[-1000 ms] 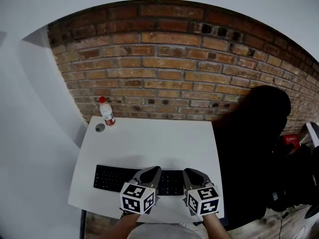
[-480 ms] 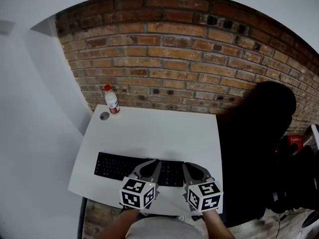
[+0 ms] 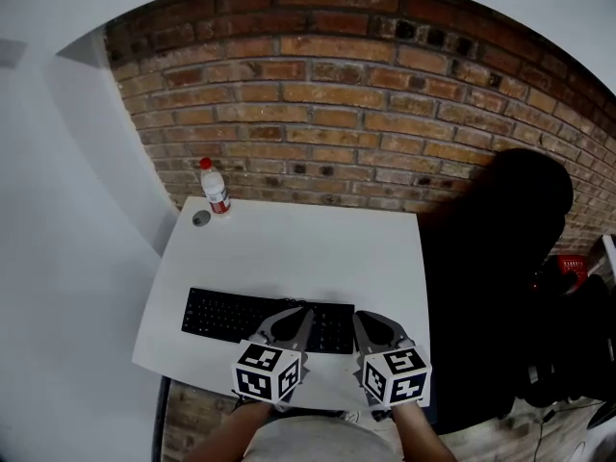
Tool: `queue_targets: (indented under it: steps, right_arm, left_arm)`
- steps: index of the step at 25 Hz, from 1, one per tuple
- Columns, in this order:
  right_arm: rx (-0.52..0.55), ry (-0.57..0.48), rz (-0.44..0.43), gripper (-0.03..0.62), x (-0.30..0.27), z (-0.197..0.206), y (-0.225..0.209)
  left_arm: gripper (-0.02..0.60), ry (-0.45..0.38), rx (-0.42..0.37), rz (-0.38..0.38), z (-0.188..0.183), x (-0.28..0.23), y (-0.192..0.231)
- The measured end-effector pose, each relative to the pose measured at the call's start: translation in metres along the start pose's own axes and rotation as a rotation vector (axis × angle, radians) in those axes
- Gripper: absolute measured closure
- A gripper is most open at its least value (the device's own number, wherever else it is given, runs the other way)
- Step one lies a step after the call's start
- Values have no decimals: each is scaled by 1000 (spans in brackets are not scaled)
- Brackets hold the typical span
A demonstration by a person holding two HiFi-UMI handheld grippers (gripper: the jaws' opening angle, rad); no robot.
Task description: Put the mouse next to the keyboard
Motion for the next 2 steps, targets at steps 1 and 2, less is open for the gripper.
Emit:
queue_targets:
  steps: [1, 2]
  right_arm:
    - [-1, -1, 1, 586, 0, 1, 0]
    - [-2, -1, 3, 586, 0, 2, 0]
  left_arm:
    - [589, 1, -1, 1, 1, 0, 0]
    - [589, 2, -1, 3, 2, 0, 0]
Point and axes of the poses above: the fingertips, and each gripper's own axes: x backward along the fingers, y to its left, z out of its underside, the point moved 5 cm from there along x, backward along the fingers, and after that the axes turned 9 degrees about -y, right-handed, at the moved point
